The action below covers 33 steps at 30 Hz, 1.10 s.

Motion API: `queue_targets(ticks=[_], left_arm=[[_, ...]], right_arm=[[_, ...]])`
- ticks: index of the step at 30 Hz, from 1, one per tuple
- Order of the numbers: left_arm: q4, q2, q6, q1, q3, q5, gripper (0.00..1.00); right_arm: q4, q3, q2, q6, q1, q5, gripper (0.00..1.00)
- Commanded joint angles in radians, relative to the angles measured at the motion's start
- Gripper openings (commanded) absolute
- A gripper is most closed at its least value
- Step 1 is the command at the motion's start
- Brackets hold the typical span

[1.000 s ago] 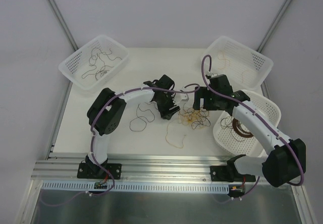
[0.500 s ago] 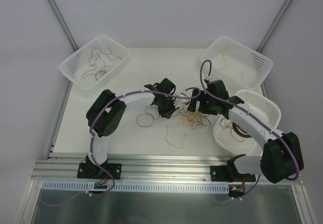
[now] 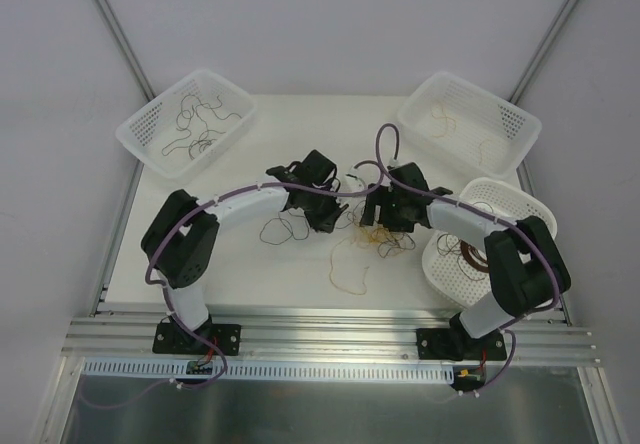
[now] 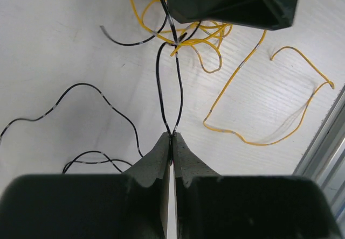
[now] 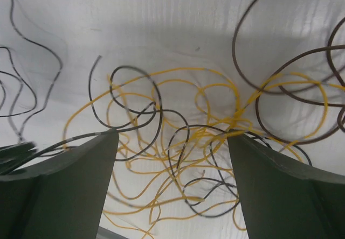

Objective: Untangle the cables

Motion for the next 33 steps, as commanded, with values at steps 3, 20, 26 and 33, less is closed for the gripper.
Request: queue_targets(ticks=[3, 20, 26, 33], left_arm=[[0.061, -0.171, -0.109, 0.047, -0.054, -0.045, 0.0], [0.016, -0.625, -0.327, 0.461, -0.022, -0.378, 0.0], [-0.132, -0.656, -0.362, 0.602, 0.144, -0.554, 0.0], [-0.195, -0.63, -0.349, 0.633, 0.354, -0.449, 0.0]], right_arm=[[0.009, 0.027, 0.078, 0.04, 0.016, 0.029, 0.78], [-0.127, -0.022, 0.015, 0.037, -0.093, 0.145, 0.27], [-0.161, -0.009, -0.017, 0.012, -0.127, 0.147, 0.25], [-0.181, 0.033, -0.038, -0.003, -0.133, 0.119, 0.29]])
